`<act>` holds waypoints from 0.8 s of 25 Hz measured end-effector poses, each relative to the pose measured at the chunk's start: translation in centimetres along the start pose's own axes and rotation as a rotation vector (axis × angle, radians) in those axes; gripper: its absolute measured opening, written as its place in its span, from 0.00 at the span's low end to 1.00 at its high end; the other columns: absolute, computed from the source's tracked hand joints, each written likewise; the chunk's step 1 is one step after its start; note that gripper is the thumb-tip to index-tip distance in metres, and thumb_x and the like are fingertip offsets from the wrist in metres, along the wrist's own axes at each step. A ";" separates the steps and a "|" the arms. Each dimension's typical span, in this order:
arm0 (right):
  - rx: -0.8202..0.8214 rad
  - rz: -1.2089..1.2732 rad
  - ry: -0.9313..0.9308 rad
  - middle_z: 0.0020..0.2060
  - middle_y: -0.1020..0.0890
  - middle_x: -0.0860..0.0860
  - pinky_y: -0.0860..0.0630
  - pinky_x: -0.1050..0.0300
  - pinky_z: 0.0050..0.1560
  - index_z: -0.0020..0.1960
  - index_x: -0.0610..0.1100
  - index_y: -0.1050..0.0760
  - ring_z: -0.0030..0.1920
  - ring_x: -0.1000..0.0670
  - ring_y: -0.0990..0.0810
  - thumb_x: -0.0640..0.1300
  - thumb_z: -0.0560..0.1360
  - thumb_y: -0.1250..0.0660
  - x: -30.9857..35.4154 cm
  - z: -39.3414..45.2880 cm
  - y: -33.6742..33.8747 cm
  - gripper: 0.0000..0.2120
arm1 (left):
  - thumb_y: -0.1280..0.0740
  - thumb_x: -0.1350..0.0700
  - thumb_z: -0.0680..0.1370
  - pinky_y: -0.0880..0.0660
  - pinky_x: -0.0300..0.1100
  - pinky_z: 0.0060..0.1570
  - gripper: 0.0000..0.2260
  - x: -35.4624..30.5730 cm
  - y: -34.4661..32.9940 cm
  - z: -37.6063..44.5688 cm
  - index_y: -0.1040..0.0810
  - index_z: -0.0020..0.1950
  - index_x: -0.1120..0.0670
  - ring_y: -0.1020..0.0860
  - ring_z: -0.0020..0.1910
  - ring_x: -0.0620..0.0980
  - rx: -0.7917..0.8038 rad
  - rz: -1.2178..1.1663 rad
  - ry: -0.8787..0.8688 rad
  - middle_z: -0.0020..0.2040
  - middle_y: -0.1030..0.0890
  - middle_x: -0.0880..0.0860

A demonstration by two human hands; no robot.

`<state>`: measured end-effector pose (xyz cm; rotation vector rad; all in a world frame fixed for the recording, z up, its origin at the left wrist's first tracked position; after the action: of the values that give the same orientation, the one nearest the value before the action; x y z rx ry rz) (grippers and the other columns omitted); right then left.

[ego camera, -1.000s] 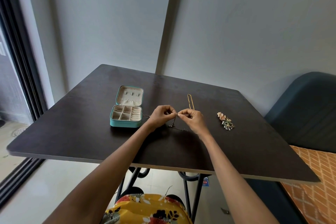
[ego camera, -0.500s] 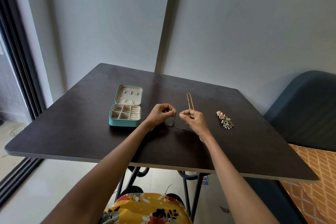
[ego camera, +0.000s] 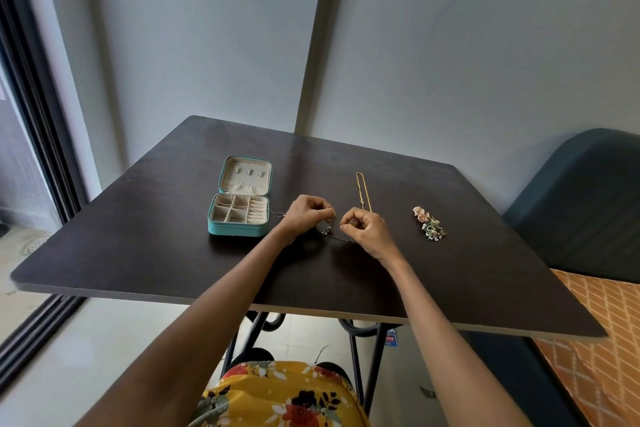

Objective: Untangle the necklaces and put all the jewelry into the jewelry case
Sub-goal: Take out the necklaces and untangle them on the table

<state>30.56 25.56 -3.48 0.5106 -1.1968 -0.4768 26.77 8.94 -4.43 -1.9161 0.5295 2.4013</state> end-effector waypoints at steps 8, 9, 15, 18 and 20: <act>-0.077 0.022 -0.036 0.35 0.18 0.50 0.26 0.60 0.40 0.39 0.52 0.22 0.37 0.53 0.21 0.46 0.76 0.34 -0.3 0.0 -0.5 0.07 | 0.31 0.58 0.72 0.28 0.42 0.45 0.06 0.4 0.0 0.2 0.18 0.37 0.58 0.25 0.37 0.44 0.004 0.050 -0.006 0.34 0.19 0.49; -0.095 0.036 -0.047 0.36 0.17 0.50 0.24 0.59 0.42 0.41 0.52 0.22 0.40 0.52 0.19 0.46 0.76 0.33 -0.4 0.1 -0.5 0.05 | 0.31 0.58 0.72 0.28 0.43 0.45 0.06 0.4 0.0 0.3 0.18 0.37 0.58 0.25 0.37 0.44 -0.002 0.059 -0.012 0.35 0.19 0.50; -0.108 0.132 -0.103 0.38 0.15 0.50 0.22 0.62 0.43 0.45 0.46 0.18 0.42 0.54 0.17 0.45 0.73 0.28 -0.5 0.4 -1.0 0.03 | 0.31 0.55 0.73 0.27 0.44 0.43 0.07 0.6 0.0 0.4 0.18 0.35 0.48 0.25 0.35 0.42 -0.017 0.136 -0.030 0.36 0.18 0.49; -0.123 0.133 -0.122 0.34 0.18 0.53 0.26 0.64 0.37 0.41 0.47 0.19 0.36 0.56 0.21 0.42 0.73 0.29 -0.2 0.4 -1.2 0.02 | 0.31 0.56 0.73 0.29 0.41 0.41 0.05 0.7 -0.1 0.5 0.18 0.37 0.49 0.27 0.32 0.40 -0.024 0.194 -0.034 0.34 0.19 0.47; -0.132 0.120 -0.120 0.31 0.22 0.53 0.30 0.63 0.34 0.38 0.46 0.21 0.32 0.57 0.26 0.41 0.72 0.30 0.1 0.6 -1.2 0.04 | 0.31 0.55 0.73 0.28 0.41 0.44 0.04 0.5 -0.2 0.4 0.18 0.39 0.52 0.27 0.32 0.40 -0.025 0.269 -0.026 0.33 0.20 0.46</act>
<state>29.95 24.51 -4.02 0.2980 -1.2935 -0.4850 26.33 9.16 -4.90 -1.9311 0.8075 2.5962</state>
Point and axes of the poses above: each hand's wrist, its own z-axis towards the middle knuckle, its own y-axis out of the back of the hand, x = y × z, the point moved 1 cm from there along z, towards the middle knuckle
